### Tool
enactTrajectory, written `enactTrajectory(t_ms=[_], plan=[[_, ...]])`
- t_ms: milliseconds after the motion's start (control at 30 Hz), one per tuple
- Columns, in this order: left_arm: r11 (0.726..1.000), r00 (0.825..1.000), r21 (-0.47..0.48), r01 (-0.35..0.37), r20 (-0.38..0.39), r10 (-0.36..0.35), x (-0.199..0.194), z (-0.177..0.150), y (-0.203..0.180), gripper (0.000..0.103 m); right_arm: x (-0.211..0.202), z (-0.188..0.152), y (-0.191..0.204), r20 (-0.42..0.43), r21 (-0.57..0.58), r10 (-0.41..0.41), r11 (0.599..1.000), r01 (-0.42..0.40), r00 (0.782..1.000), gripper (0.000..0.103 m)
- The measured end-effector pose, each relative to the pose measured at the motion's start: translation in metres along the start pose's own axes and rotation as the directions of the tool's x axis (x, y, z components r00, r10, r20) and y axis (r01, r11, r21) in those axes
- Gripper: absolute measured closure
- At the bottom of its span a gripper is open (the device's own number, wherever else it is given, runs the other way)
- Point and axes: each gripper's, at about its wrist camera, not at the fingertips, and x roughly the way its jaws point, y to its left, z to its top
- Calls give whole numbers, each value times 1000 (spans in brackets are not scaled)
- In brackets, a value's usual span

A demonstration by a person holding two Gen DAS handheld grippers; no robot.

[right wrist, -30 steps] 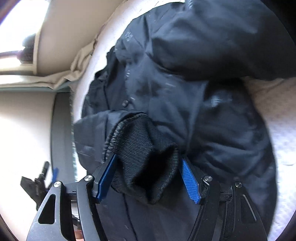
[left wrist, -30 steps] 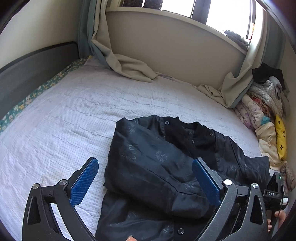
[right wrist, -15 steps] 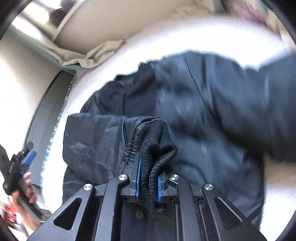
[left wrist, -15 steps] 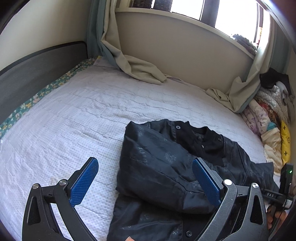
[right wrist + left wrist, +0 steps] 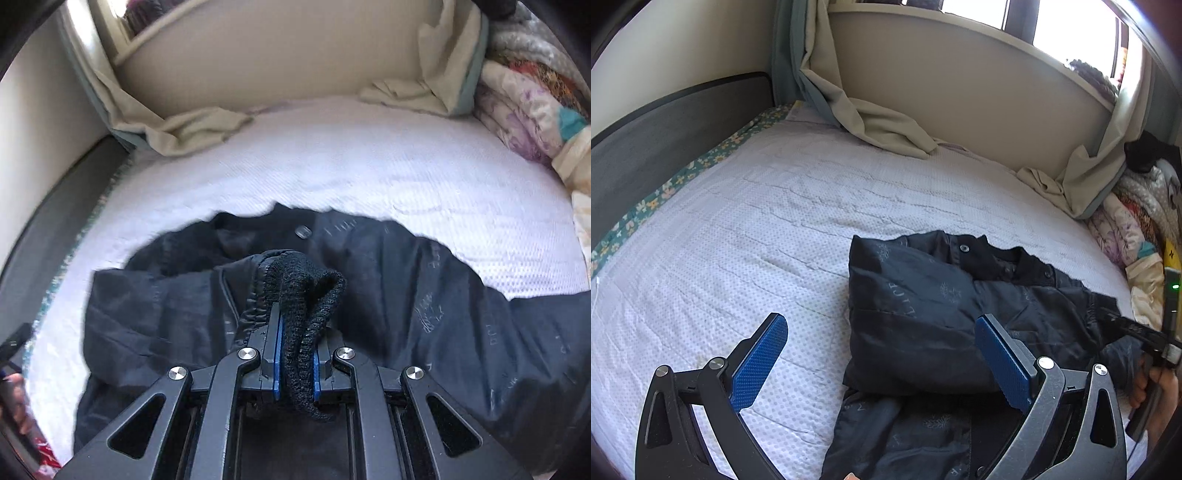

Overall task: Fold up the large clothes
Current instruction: 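Fold the held sleeve across the coat front with the right tool, then open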

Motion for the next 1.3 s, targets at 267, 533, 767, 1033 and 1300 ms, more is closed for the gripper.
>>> enactTrajectory(t_ms=[267,533,767,1033,1300], plan=[[999,1000,37,-2,-23,3,9,-4,-9,1,45,-34,-44,-107,153,-27,987,43,994,82],[996,999,80,-26,-17,27,14,-6,-18,1,-24,-28,-54,31,162,-52,986,46,998,41],[991,998,132,-27,-58,35,37,-14,-28,2,-58,-32,-36,66,110,11,994,-18,998,36],[983,990,184,-12,-137,37,72,-29,-39,22,-17,-47,3,-27,-53,-71,996,69,997,94],[981,970,184,-64,-220,104,112,-39,-21,29,23,-55,7,-90,-84,-97,992,90,991,94]])
